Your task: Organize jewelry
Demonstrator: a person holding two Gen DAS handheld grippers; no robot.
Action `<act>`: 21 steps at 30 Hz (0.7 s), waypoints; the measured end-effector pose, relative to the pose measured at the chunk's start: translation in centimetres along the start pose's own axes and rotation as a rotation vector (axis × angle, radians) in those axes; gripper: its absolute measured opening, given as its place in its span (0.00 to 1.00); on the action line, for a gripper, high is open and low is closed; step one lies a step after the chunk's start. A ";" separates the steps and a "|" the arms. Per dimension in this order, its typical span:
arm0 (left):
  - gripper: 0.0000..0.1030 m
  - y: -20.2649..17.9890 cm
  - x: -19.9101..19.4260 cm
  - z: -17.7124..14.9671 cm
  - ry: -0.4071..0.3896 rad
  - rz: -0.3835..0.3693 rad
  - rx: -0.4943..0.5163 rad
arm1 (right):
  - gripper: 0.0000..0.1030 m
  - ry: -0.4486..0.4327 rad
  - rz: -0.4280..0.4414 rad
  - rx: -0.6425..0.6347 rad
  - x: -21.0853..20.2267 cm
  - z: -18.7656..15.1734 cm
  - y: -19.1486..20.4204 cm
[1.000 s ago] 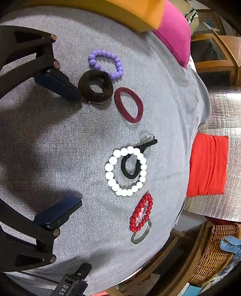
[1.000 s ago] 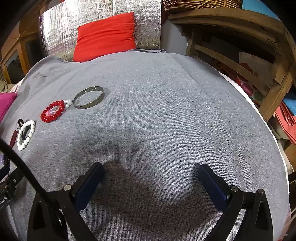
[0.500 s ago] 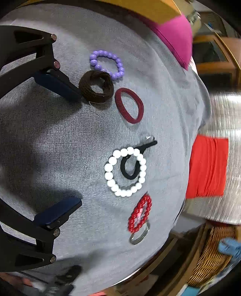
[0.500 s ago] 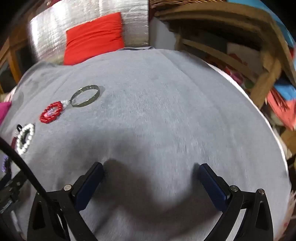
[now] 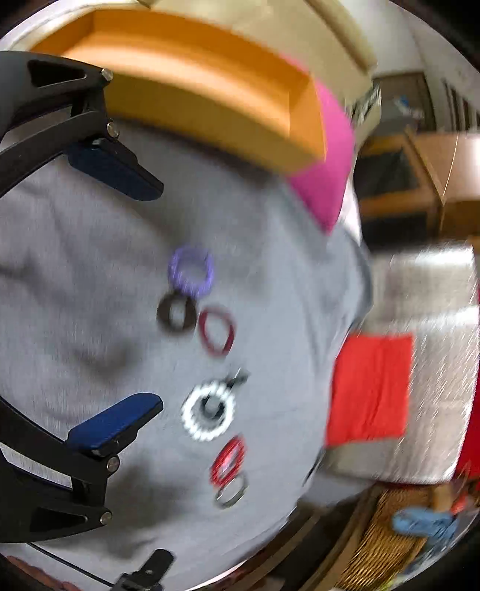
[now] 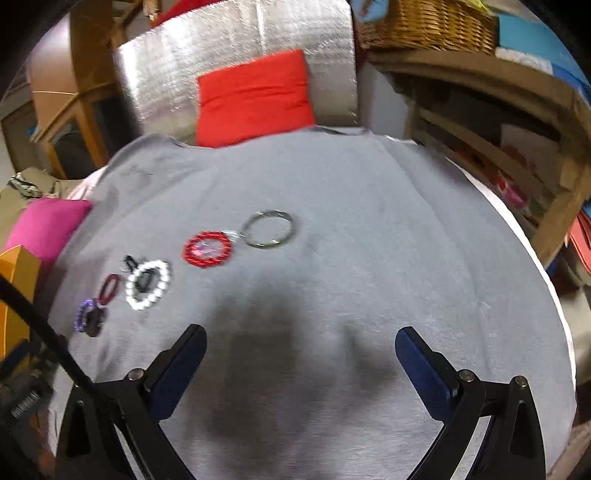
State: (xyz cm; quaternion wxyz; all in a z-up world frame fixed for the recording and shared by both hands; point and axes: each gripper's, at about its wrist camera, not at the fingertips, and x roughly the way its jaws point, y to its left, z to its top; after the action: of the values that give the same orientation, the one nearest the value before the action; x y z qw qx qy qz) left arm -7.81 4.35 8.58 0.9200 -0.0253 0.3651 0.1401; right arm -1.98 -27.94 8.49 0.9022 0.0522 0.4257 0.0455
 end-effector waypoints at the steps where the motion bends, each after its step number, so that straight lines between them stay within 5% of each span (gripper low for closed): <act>1: 1.00 0.4 -0.2 0.1 -0.002 0.006 -0.008 | 1.00 0.010 0.017 -0.006 -0.1 0.0 0.5; 10: 1.00 1.3 -3.1 -1.8 -0.118 0.025 0.034 | 1.00 -0.044 0.098 -0.009 -2.8 -0.2 2.8; 21: 1.00 -0.2 -1.4 -1.3 -0.098 0.049 0.070 | 1.00 -0.042 0.110 -0.023 -2.3 0.1 2.7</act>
State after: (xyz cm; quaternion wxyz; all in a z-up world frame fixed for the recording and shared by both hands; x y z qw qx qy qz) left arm -9.55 3.62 8.57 0.9335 0.0227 0.3245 0.1508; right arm -3.42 -25.53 10.68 0.9076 0.0661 0.4026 0.0990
